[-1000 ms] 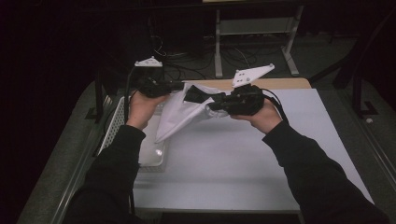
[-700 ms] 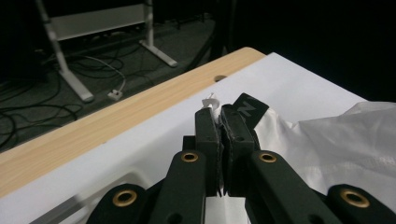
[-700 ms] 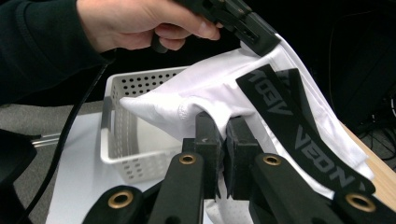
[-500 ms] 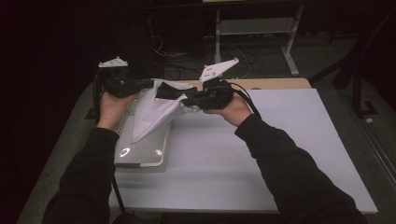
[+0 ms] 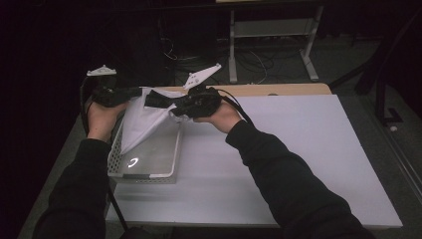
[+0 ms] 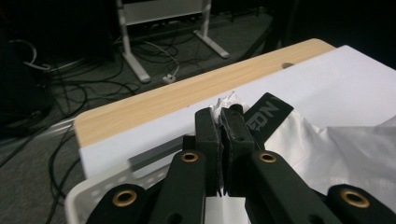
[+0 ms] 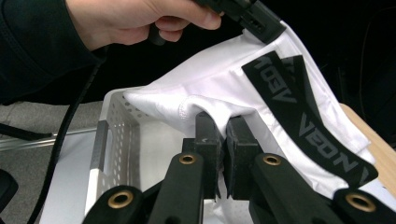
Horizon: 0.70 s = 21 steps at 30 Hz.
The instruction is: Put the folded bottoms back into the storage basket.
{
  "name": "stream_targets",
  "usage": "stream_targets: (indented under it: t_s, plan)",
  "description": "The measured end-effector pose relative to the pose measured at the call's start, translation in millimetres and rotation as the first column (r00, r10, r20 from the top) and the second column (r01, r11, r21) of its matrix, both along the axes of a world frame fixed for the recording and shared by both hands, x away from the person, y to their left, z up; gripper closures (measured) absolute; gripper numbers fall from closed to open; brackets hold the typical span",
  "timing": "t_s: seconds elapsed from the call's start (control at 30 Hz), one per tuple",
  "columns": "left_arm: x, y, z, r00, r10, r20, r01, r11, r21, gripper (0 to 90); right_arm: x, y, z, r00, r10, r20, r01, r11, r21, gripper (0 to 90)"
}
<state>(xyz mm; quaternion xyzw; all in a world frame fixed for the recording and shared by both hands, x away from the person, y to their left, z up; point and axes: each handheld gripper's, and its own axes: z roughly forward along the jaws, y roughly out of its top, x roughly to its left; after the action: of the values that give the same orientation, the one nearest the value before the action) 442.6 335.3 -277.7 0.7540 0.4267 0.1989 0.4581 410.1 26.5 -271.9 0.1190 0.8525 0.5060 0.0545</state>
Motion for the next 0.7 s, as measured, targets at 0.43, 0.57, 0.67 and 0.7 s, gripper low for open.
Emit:
stream_targets:
  t_s: [0.43,0.57,0.67,0.7]
  plan:
    - [8.6,23.8,-22.7,0.9944,0.095,-0.046,-0.091,0.9930,0.075,86.5,-3.6,43.7,-26.9,0.9984,0.044,-0.037,-0.046,0.998,-0.046,84.6]
    - [9.2,27.6,-33.3,0.9922,0.107,-0.064,-0.101,0.9917,0.080,86.5,-8.5,52.1,-40.6,0.9969,0.062,-0.048,-0.065,0.995,-0.069,84.6]
    - [11.1,26.5,-42.8,0.9905,0.110,-0.083,-0.101,0.9899,0.099,86.5,-10.1,53.9,-51.5,0.9957,0.068,-0.063,-0.073,0.993,-0.092,84.5]
    - [11.7,25.9,-45.1,0.9900,0.110,-0.089,-0.101,0.9898,0.100,86.5,-10.2,53.9,-54.8,0.9956,0.068,-0.065,-0.074,0.993,-0.096,84.5]
